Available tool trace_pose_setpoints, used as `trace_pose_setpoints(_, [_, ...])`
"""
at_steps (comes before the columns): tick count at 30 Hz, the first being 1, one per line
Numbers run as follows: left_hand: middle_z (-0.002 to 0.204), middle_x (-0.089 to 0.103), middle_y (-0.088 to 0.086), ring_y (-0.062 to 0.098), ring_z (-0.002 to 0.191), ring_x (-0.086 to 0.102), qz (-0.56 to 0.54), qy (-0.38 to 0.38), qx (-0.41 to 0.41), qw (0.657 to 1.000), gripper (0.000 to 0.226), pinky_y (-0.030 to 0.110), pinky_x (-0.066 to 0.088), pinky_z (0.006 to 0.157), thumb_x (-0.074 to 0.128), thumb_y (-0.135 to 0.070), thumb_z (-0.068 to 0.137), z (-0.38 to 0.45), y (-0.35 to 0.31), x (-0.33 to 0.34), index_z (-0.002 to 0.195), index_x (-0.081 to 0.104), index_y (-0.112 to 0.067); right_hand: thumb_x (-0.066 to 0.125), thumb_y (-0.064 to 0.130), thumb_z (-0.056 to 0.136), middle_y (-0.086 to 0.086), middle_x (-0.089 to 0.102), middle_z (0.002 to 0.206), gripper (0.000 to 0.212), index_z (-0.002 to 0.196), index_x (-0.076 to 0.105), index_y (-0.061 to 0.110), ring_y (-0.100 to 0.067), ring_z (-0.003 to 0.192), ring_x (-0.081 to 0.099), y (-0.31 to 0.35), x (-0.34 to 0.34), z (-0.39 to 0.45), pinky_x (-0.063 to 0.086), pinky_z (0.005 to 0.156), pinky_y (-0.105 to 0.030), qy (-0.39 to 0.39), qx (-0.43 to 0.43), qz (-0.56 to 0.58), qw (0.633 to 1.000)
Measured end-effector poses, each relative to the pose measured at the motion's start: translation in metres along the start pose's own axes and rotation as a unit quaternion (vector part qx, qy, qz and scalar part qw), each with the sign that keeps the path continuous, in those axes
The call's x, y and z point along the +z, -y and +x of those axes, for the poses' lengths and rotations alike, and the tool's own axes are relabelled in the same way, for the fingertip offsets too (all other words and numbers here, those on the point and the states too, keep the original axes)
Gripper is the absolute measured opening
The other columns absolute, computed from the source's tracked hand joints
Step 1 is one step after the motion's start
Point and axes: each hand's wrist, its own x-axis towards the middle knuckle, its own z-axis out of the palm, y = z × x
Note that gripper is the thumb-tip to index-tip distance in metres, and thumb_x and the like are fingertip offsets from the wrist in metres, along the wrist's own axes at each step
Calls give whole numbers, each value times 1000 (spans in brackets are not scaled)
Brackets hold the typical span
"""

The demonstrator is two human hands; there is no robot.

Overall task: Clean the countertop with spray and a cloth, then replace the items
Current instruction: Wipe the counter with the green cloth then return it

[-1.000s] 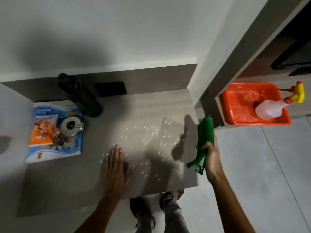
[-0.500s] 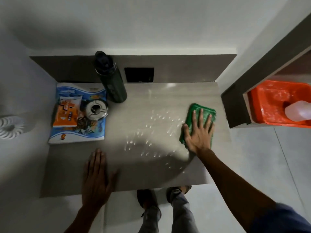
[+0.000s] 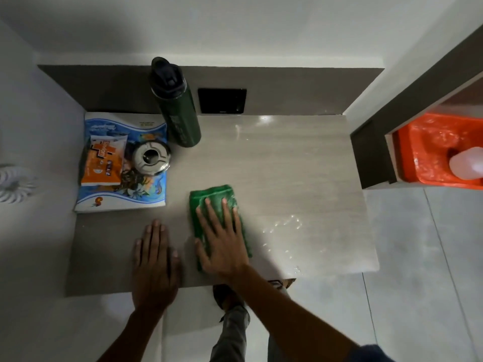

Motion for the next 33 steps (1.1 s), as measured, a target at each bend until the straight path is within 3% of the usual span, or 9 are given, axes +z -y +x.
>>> trace_pose_setpoints(4, [182,26,15,33,170,28,8,-33,9,999,65,56,25,138,35,-32,113,-1,-1,2,172,27,-5,40,55,109,1,-1,187,80,178,9,30,-34,174,-3,-34,2,-64,13,136,-64,2,-18,-29,999])
trace_pose_setpoints(7, [184,22,13,32,171,25,-5,-19,2,1000,68,56,23,139,33,-39,114,-1,-2,1,173,24,-7,40,58,108,3,-4,187,81,178,6,34,-32,174,-4,-89,-21,-105,11,136,-60,-17,100,-53,993])
trace_pose_setpoints(11, [184,20,12,31,172,23,-4,-21,4,1000,69,56,24,139,33,-41,113,0,-2,0,173,23,-8,28,64,107,-1,-4,187,80,178,7,32,-32,174,-7,-161,-60,-141,8,137,-66,-53,276,-51,958])
trace_pose_setpoints(16, [184,23,12,31,171,24,-9,-40,10,999,70,57,28,137,40,-38,111,-2,-2,2,173,26,-8,22,65,107,-4,-6,187,82,178,6,27,-35,173,-8,-165,-65,-116,11,136,-68,-76,371,-47,925])
trace_pose_setpoints(18, [183,24,13,31,171,25,-10,-46,11,999,68,57,28,137,41,-35,112,-2,-1,2,172,27,-8,21,65,108,-5,-8,187,82,178,3,27,-38,172,-11,-143,-56,-95,5,137,-68,-77,353,-44,932])
trace_pose_setpoints(21, [183,25,13,31,171,26,-14,-48,10,999,65,57,28,137,38,-28,112,-1,-2,2,172,27,-7,20,64,110,-3,-13,186,79,178,-1,29,-39,171,-18,-101,-37,-66,-7,137,-66,-41,258,-15,965])
trace_pose_setpoints(24, [183,24,12,29,171,25,-18,-42,8,999,63,56,28,137,32,-25,112,-3,-3,2,173,26,-8,26,56,113,-3,-10,186,75,178,-1,30,-42,171,-13,-45,-14,-48,0,138,-67,-7,173,5,985])
trace_pose_setpoints(28, [181,27,17,32,170,27,-14,-43,11,999,62,57,30,137,33,-18,112,-4,-4,0,171,27,-2,33,48,112,-2,-3,187,74,178,6,29,-37,173,-7,31,15,-44,2,137,-59,-22,66,0,998])
trace_pose_setpoints(33, [182,25,20,34,171,25,-4,-35,18,999,62,58,31,135,36,-17,112,-5,-3,0,170,26,1,22,50,116,-3,-5,187,67,178,4,31,-39,173,-2,49,24,-23,6,135,-60,-22,100,-15,995])
